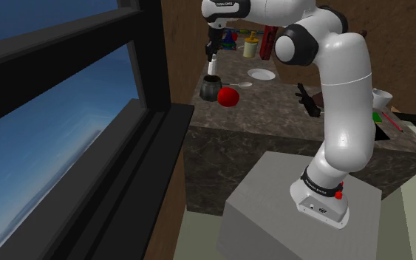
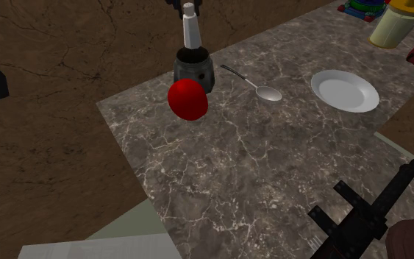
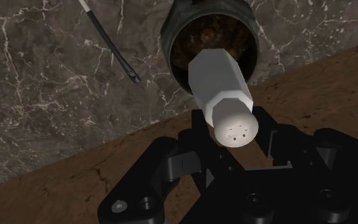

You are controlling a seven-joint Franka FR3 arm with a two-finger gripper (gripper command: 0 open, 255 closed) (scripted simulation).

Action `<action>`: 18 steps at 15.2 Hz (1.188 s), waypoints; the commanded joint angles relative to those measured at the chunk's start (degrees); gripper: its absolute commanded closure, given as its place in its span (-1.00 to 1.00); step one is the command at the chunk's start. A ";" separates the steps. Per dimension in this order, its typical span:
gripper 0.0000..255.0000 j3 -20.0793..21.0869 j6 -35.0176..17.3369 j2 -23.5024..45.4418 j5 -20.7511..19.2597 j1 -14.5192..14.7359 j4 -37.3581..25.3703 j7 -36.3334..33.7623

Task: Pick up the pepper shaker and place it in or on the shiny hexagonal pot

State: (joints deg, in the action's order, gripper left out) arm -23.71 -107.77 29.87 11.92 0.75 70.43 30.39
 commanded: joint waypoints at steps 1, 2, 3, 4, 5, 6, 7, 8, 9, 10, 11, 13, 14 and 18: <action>1.00 0.04 -1.53 0.01 0.06 0.15 1.50 0.13; 1.00 0.06 -2.31 -0.02 0.08 0.25 2.32 0.18; 1.00 0.09 -3.42 -0.02 0.12 0.38 3.45 0.26; 1.00 0.09 -3.43 -0.04 0.11 0.39 3.47 0.26; 1.00 0.09 -3.42 -0.03 0.12 0.39 3.46 0.26; 1.00 0.09 -3.42 -0.03 0.12 0.38 3.45 0.26; 1.00 0.09 -3.42 -0.02 0.12 0.38 3.45 0.26; 1.00 0.09 -3.42 -0.02 0.12 0.38 3.45 0.26; 1.00 0.09 -3.42 -0.02 0.12 0.38 3.45 0.26; 1.00 0.09 -3.42 -0.02 0.12 0.38 3.45 0.26; 1.00 0.09 -3.42 -0.02 0.12 0.38 3.45 0.26; -1.00 0.09 -3.42 -0.03 0.12 0.39 3.46 0.26; -1.00 0.09 -3.42 -0.03 0.12 0.39 3.46 0.26; -1.00 -0.03 -1.83 -0.54 -0.10 0.38 2.34 0.10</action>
State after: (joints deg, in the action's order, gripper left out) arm -23.67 -110.42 29.73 11.99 1.01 73.20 30.67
